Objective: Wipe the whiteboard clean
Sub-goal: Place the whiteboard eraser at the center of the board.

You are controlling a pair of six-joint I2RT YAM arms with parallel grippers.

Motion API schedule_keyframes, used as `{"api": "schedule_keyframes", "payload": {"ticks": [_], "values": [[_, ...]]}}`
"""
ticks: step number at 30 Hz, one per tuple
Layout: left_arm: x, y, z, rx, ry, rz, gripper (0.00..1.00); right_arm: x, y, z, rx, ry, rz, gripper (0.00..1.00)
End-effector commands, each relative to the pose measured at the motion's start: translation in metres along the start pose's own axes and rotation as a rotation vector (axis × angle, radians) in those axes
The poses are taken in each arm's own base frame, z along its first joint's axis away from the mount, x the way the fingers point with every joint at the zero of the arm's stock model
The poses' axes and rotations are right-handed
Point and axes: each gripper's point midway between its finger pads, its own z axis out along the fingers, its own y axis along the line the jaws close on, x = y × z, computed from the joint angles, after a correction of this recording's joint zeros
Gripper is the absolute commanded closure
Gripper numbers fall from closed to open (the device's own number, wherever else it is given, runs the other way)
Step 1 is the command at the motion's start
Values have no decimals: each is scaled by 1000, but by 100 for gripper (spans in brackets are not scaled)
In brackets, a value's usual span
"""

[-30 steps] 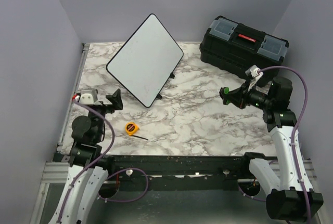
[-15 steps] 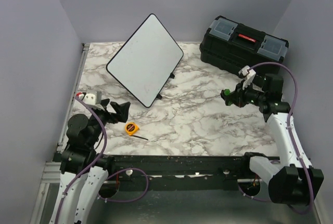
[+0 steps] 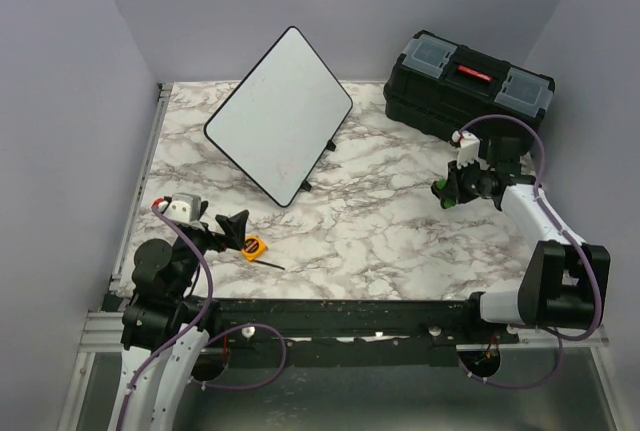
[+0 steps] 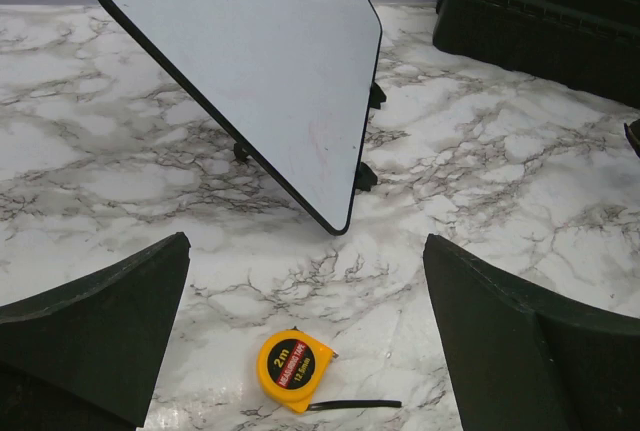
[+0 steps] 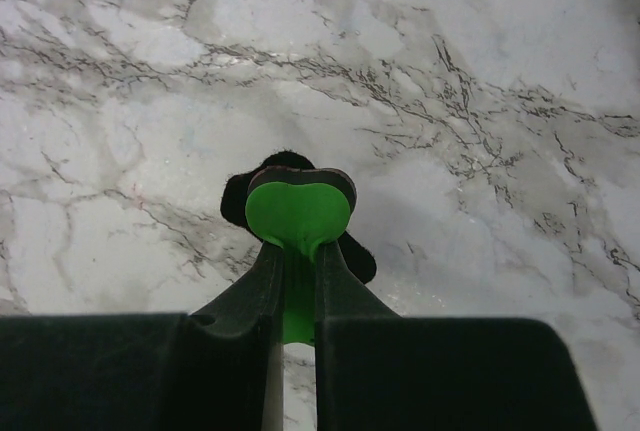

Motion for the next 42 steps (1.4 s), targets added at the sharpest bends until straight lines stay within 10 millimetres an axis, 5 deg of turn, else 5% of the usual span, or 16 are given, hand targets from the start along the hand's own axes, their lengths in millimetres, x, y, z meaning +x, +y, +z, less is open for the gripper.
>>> {"api": "schedule_keyframes", "payload": {"ticks": [1,24,26,31,33,37,42], "values": [[-10,1,0,-4,-53,26,1,-5,-19,6,77,0,-12,95],[-3,0,5,9,-23,22,1,21,-20,28,68,105,-19,91],[-2,0,6,8,-21,22,1,24,-20,30,70,117,-19,83],[-3,1,5,3,-20,23,1,25,-21,31,78,136,-14,34],[-2,2,5,-2,-18,23,1,17,-18,27,73,107,-11,24],[-3,1,4,0,-19,22,1,-1,-13,15,75,49,-11,17],[0,1,4,3,-2,18,1,0,-13,12,85,37,-17,16]]}}
